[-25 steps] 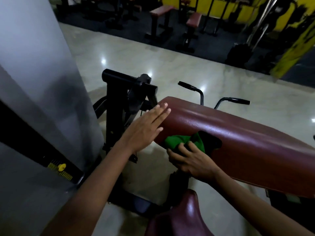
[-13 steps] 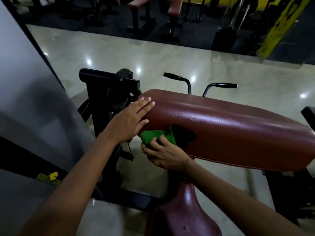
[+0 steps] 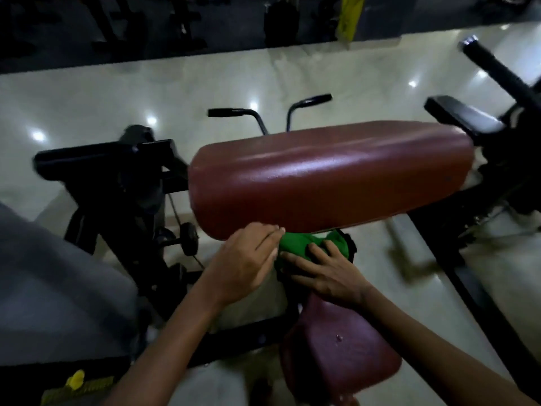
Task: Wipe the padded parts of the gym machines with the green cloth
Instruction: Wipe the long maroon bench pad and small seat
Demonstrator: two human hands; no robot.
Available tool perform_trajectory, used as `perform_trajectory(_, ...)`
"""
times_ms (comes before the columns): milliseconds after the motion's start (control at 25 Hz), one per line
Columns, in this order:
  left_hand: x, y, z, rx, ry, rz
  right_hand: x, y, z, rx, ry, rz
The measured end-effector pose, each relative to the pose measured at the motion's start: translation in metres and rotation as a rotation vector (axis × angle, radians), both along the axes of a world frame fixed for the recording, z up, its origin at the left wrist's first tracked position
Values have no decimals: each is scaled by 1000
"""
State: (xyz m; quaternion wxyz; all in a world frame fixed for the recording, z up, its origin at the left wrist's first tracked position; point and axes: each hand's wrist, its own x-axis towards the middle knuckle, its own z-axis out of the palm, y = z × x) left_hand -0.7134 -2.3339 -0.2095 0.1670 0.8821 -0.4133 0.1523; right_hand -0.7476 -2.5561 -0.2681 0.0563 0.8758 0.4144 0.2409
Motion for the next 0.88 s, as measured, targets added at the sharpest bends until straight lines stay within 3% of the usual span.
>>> perform_trajectory(200,-61,-61,-104,-97,470,69,-58,-50,-63,84,317,-420)
perform_trajectory(360,-96,-87,-179,95,758,96,-102,-79,-122,136,552,-644)
perform_trajectory(520,-104,-90,-237,207,724,-24,-132,-77,-185,210,646,-826)
perform_trajectory(720,-70,-118,-285,185,573,-181,-146,-66,-219,263,556,-980)
perform_trajectory(880,-31,-155,-293,283,413,-446,-153,-57,-234,304,462,-1190)
